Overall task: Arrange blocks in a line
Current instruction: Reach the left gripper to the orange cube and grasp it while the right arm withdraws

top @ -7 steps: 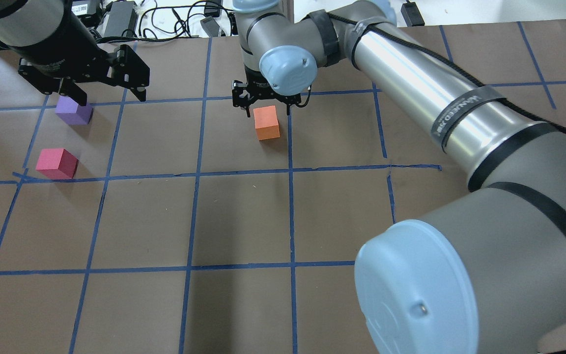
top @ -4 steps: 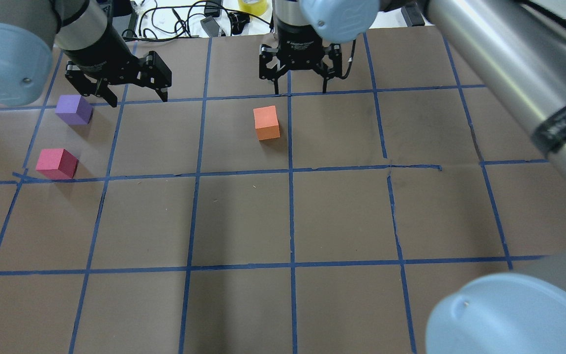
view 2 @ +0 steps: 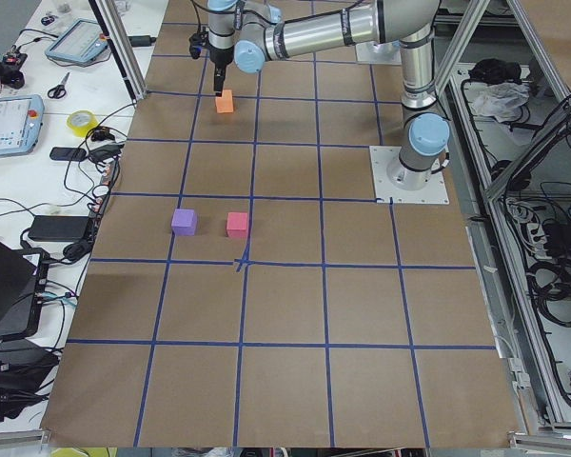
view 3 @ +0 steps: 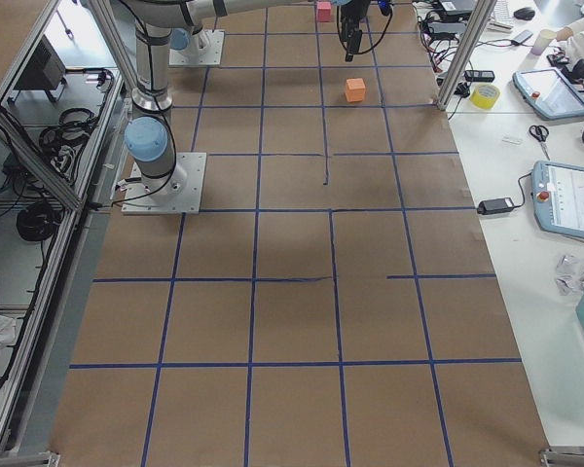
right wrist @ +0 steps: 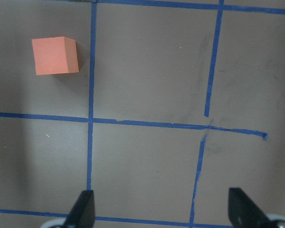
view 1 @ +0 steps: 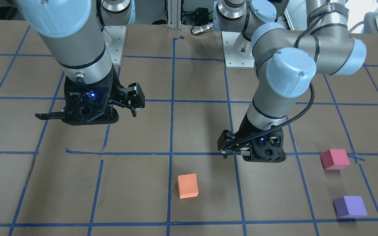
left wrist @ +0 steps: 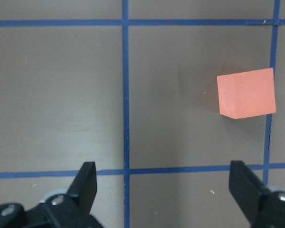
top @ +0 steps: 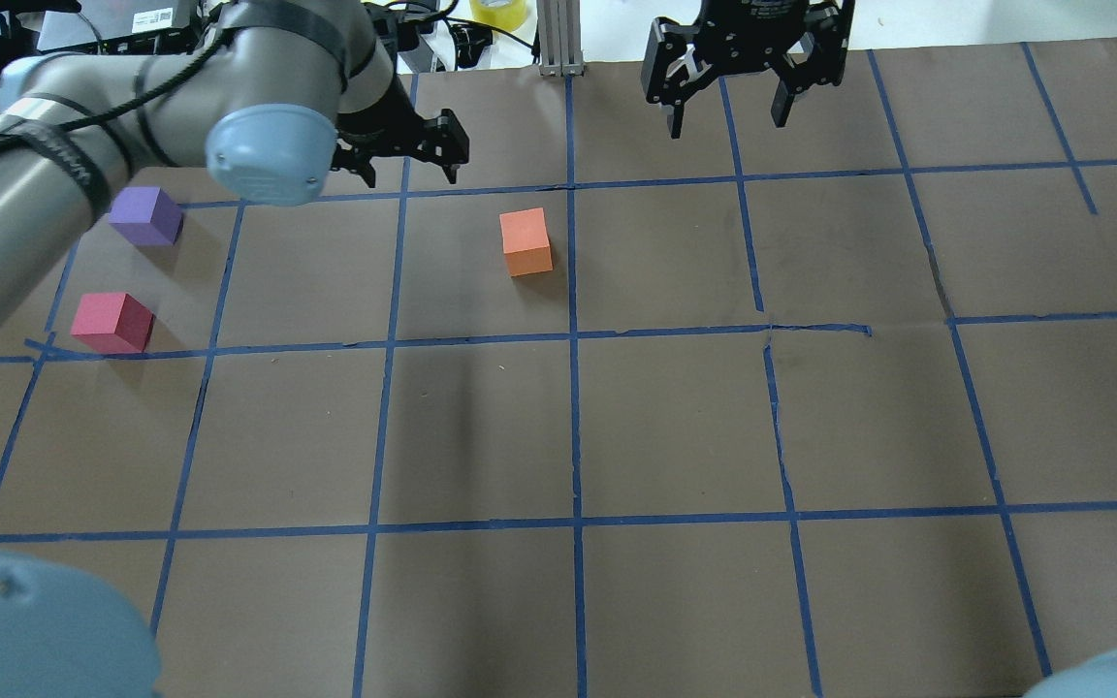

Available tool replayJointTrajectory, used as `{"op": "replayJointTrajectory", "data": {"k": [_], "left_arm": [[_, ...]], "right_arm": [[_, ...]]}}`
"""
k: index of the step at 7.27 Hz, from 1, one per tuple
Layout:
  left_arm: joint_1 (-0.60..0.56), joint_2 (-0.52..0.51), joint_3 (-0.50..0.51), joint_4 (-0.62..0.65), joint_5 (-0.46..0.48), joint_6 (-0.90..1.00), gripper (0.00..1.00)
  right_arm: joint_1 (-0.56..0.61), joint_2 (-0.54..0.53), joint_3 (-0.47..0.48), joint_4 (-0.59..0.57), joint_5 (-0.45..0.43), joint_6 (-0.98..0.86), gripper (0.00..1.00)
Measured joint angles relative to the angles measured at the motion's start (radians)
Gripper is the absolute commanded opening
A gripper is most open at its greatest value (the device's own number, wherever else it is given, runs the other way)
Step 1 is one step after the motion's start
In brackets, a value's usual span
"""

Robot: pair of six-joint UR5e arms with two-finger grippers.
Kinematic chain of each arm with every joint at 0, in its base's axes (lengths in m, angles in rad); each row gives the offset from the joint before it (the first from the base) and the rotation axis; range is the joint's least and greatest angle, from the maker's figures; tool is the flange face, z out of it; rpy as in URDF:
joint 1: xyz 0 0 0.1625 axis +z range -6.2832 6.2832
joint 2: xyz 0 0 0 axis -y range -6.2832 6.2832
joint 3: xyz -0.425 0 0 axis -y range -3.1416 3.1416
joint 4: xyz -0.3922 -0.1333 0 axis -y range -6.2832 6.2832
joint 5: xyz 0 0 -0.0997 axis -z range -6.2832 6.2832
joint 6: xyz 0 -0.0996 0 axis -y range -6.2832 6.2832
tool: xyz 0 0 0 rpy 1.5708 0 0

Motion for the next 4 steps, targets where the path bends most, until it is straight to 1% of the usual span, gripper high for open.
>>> {"op": "replayJointTrajectory", "data": {"k": [2, 3, 4], "left_arm": [[-0.067, -0.129, 0.058, 0.067, 0.027, -0.087, 1.00], [-0.078, -0.175, 0.078, 0.086, 0.029, -0.121, 1.00], [-0.087, -0.211, 0.099, 0.094, 0.026, -0.153, 1.00]], "right_arm": [[-0.025, -0.021, 0.023, -0.074, -0.007, -0.027, 1.00], [-0.029, -0.033, 0.051, -0.088, -0.020, -0.029, 1.00], [-0.031, -0.061, 0.105, -0.097, -0.040, -0.027, 1.00]]}}
